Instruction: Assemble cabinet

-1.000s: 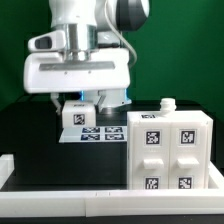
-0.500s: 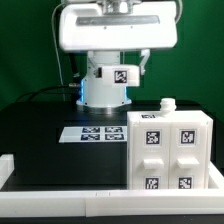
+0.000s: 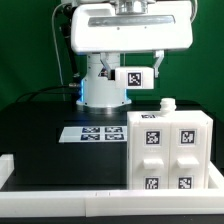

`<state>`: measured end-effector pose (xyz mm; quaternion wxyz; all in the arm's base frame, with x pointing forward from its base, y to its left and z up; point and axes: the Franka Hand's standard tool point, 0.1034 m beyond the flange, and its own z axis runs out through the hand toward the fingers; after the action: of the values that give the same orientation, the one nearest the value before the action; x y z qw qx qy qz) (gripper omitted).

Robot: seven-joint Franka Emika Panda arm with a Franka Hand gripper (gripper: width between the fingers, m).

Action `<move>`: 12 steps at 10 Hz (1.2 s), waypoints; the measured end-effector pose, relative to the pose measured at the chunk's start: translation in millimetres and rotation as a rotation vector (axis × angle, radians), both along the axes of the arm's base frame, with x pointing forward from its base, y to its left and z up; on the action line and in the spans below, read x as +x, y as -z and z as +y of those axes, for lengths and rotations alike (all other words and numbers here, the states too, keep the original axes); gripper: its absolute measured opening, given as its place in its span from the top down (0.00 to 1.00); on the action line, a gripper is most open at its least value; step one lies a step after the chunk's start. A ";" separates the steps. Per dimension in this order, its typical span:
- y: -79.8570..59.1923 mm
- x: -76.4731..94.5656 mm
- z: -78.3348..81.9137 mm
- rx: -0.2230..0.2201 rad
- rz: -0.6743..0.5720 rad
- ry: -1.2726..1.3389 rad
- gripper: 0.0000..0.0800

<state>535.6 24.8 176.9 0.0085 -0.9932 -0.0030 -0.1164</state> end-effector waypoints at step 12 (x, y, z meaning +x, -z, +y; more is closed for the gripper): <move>4.1 67.0 48.1 0.001 -0.040 -0.167 0.30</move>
Offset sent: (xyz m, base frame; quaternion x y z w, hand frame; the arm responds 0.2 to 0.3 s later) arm 0.0507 0.0377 0.0055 0.0353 0.0053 -0.0279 0.9990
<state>602.6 72.9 172.8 0.0188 -0.9870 -0.0857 -0.1349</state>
